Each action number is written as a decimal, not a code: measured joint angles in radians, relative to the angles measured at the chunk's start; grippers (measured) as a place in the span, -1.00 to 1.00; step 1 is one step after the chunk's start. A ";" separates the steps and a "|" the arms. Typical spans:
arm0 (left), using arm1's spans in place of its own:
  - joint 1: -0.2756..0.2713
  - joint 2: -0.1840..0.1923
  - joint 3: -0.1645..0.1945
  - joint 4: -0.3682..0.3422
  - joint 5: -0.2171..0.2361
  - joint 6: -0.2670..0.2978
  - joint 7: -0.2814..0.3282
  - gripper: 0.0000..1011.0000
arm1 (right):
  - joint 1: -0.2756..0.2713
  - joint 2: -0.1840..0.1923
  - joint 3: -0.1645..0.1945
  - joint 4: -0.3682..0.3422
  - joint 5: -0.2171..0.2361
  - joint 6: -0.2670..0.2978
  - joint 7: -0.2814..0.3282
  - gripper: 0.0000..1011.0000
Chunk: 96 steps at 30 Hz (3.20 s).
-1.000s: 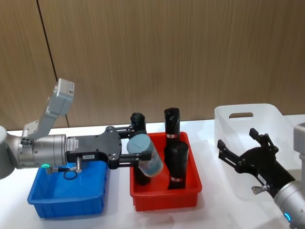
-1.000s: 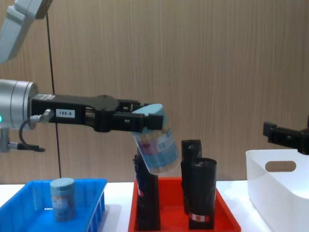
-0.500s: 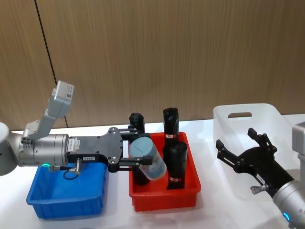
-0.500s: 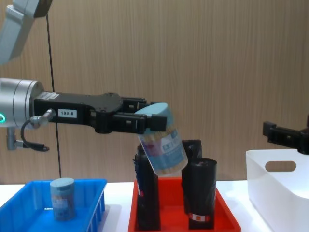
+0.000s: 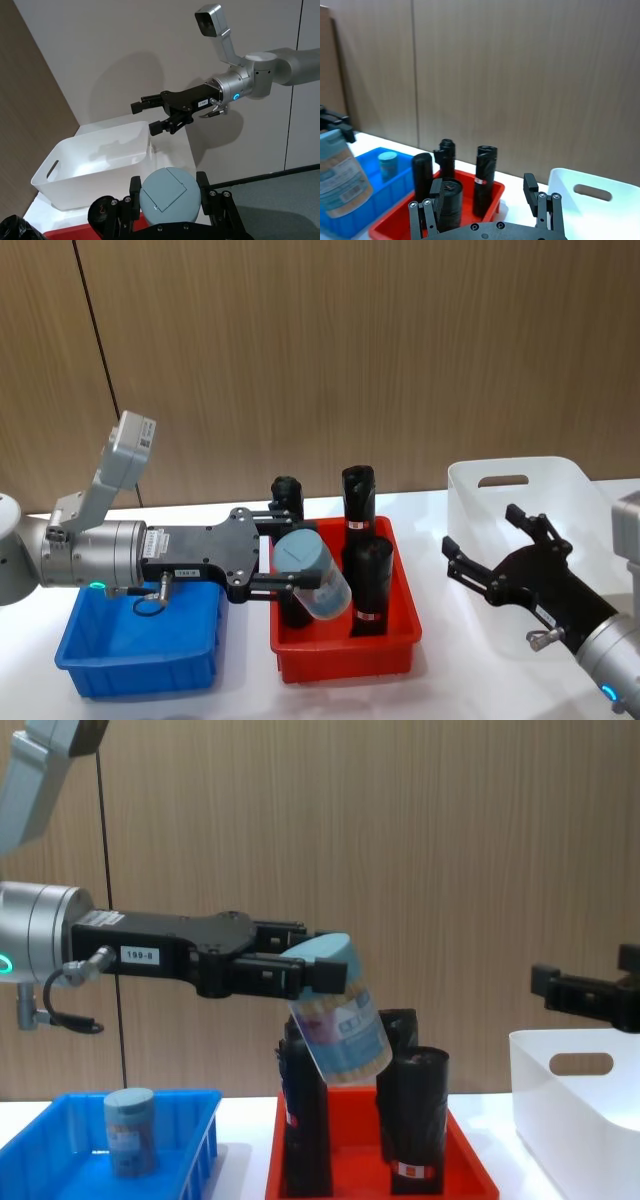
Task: Pick the cotton swabs from the blue box and place them into the white box.
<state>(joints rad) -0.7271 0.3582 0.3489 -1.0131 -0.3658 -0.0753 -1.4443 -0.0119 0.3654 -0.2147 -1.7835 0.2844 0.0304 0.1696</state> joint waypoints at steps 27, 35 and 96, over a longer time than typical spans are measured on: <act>-0.005 -0.002 0.002 0.007 -0.001 -0.009 -0.011 0.33 | 0.098 0.106 0.037 -0.018 0.080 0.154 0.420 0.98; -0.005 -0.002 0.002 0.008 -0.001 -0.010 -0.012 0.33 | 0.150 0.099 0.014 0.001 0.067 0.216 0.518 0.98; -0.005 -0.002 0.002 0.008 -0.001 -0.010 -0.011 0.33 | 0.352 -0.075 -0.160 0.208 -0.127 0.293 0.585 0.98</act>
<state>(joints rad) -0.7324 0.3563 0.3507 -1.0054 -0.3665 -0.0849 -1.4557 0.3399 0.2905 -0.3747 -1.5758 0.1578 0.3232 0.7545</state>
